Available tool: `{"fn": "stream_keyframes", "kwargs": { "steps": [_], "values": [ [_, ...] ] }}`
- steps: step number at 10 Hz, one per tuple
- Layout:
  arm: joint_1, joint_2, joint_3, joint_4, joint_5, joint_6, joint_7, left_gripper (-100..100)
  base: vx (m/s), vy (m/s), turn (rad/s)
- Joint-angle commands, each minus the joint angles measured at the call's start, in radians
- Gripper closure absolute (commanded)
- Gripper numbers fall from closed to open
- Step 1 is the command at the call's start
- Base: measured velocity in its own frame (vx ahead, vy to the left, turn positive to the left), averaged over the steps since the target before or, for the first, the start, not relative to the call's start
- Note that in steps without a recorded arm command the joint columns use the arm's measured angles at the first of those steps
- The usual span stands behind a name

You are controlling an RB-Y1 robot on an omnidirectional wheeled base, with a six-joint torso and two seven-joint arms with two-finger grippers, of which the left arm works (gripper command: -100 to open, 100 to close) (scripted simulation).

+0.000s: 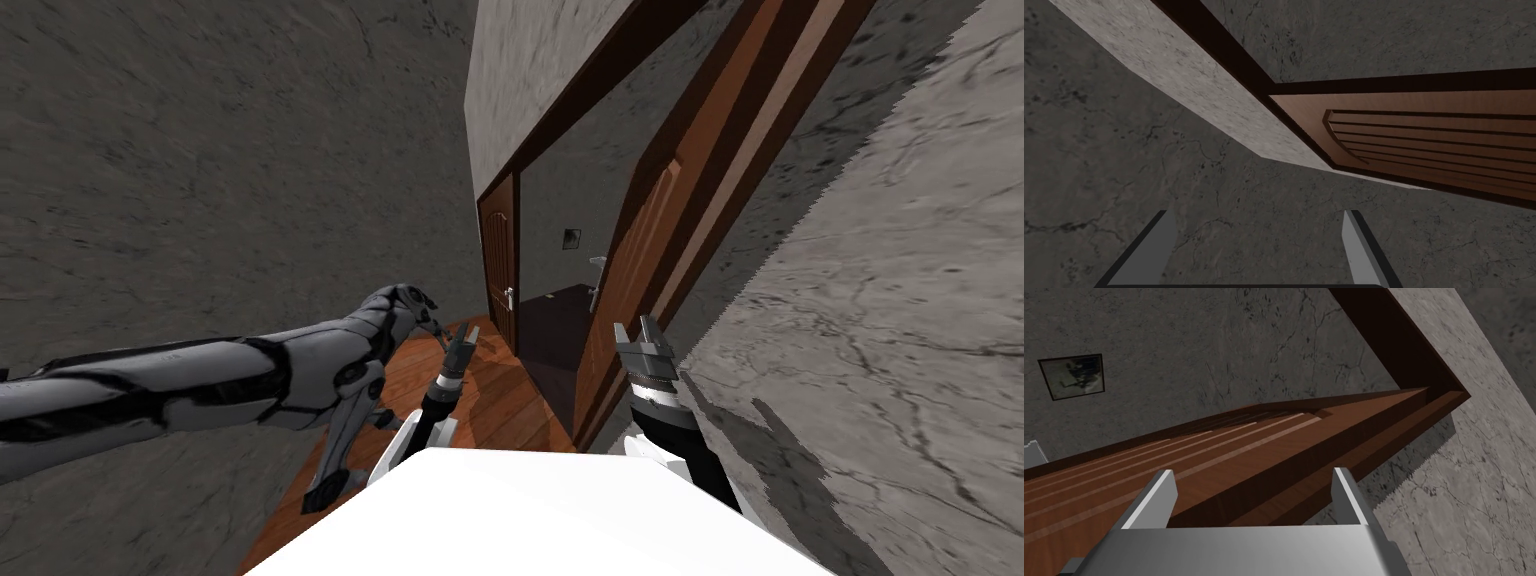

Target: Push the door open

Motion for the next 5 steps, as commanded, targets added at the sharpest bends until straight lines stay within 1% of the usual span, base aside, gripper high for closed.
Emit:
{"fn": "stream_keyframes", "kwargs": {
  "steps": [1, 2, 4, 5],
  "values": [
    [-0.025, 0.018, -0.013, 0.037, -0.017, -0.011, 0.036, -100, 0.172, 0.031, 0.017],
    [-0.033, 0.024, -0.017, 0.05, -0.023, -0.016, 0.047, -100, 0.172, 0.037, 0.011],
    [-0.064, 0.048, -0.032, 0.102, -0.045, -0.035, 0.091, -100, 0.161, 0.026, 0.014],
    [-0.072, 0.054, -0.037, 0.116, -0.051, -0.04, 0.102, -100, 0.151, 0.004, 0.013]
  ]
}}
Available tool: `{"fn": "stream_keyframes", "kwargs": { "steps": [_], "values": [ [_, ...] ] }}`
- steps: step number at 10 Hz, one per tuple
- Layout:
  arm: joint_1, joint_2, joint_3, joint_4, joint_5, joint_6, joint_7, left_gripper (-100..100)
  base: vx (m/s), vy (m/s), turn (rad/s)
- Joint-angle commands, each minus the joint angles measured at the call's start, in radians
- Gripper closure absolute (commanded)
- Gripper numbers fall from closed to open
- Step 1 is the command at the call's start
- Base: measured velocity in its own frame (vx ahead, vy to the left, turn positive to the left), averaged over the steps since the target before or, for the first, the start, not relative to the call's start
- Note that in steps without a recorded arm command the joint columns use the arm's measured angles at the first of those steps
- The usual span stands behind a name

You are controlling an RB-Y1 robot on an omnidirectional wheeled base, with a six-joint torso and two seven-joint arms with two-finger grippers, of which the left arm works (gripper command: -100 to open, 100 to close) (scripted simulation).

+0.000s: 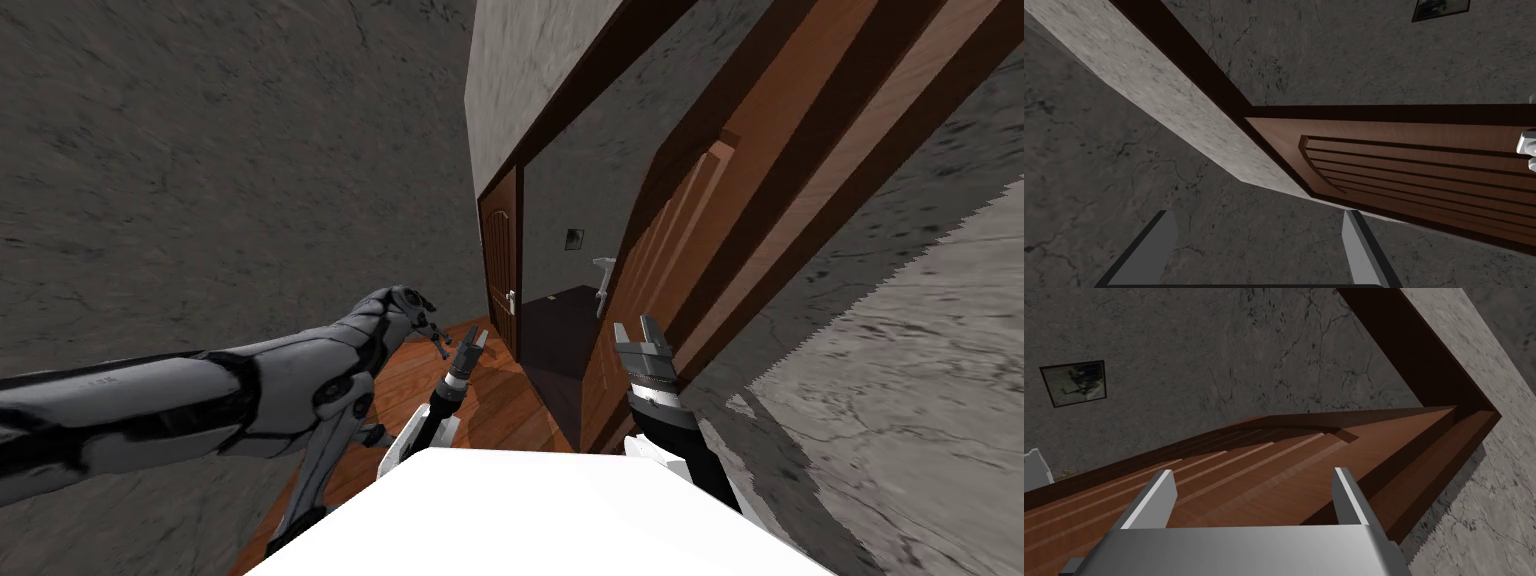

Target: Push the door open

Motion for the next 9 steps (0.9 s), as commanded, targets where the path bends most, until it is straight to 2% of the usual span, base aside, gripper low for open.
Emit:
{"fn": "stream_keyframes", "kwargs": {
  "steps": [1, 9],
  "values": [
    [-0.017, 0.012, -0.006, 0.029, -0.01, -0.012, 0.023, -100, 0.127, 0.019, 0.012],
    [-0.117, 0.087, -0.057, 0.196, -0.081, -0.072, 0.166, -100, 0.146, 0.024, 0.014]
  ]
}}
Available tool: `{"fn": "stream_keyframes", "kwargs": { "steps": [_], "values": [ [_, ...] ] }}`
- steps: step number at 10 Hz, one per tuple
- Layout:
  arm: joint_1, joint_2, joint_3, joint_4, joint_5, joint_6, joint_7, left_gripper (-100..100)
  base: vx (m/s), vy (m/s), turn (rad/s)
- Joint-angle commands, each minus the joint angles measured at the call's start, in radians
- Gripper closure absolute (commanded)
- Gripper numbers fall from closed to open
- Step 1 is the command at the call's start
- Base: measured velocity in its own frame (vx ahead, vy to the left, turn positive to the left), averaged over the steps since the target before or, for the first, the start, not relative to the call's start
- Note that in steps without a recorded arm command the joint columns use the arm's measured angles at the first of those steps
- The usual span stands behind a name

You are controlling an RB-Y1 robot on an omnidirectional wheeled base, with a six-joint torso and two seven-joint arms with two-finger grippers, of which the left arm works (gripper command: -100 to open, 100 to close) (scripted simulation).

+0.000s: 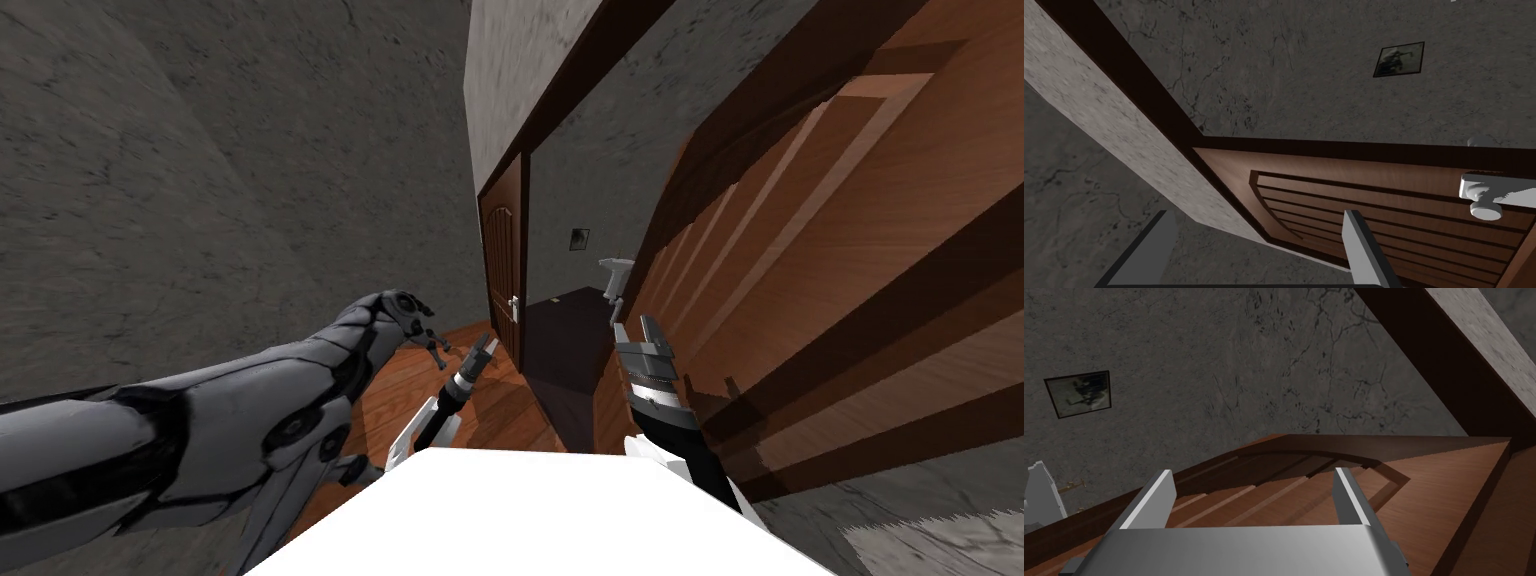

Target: Push the door open

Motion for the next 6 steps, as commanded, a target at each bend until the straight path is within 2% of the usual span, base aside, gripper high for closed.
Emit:
{"fn": "stream_keyframes", "kwargs": {
  "steps": [1, 6],
  "values": [
    [-0.019, 0.01, -0.007, 0.03, -0.011, -0.01, 0.024, -100, 0.124, 0.026, 0.01],
    [-0.087, 0.059, -0.042, 0.143, -0.059, -0.051, 0.12, -100, 0.15, 0.018, 0.014]
  ]
}}
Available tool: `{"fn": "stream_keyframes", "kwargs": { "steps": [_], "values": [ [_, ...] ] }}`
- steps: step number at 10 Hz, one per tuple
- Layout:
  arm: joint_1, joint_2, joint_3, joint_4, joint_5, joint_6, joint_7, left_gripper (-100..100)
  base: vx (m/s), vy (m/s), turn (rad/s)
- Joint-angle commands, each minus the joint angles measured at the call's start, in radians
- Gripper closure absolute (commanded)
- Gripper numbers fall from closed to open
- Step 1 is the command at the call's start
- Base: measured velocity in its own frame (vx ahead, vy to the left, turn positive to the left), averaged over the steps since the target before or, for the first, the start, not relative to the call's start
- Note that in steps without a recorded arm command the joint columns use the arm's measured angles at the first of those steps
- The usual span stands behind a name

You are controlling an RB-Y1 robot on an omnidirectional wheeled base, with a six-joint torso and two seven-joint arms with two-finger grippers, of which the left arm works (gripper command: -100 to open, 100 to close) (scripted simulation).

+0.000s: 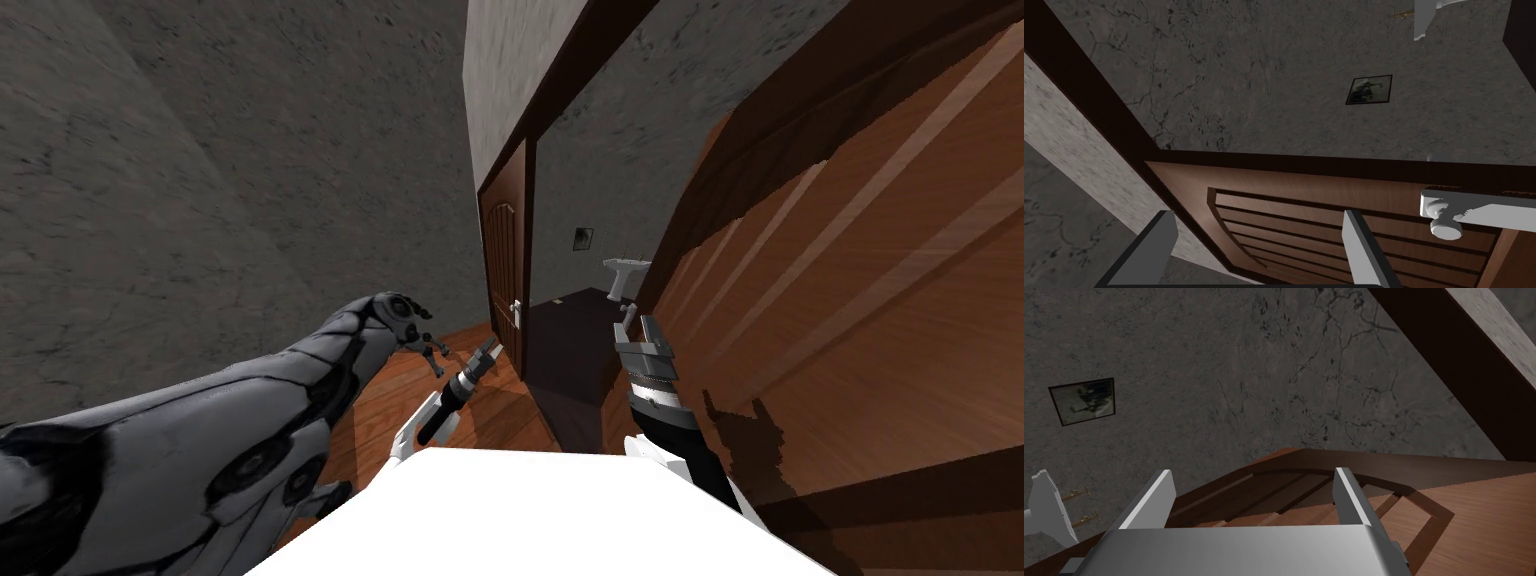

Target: Push the door open

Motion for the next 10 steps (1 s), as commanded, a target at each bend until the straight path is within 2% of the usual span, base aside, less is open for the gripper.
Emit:
{"fn": "stream_keyframes", "kwargs": {
  "steps": [1, 10],
  "values": [
    [-0.017, 0.011, -0.009, 0.036, -0.013, -0.017, 0.025, -100, 0.135, 0.028, 0.014],
    [-0.129, 0.089, -0.066, 0.222, -0.092, -0.084, 0.184, -100, 0.15, 0.021, 0.014]
  ]
}}
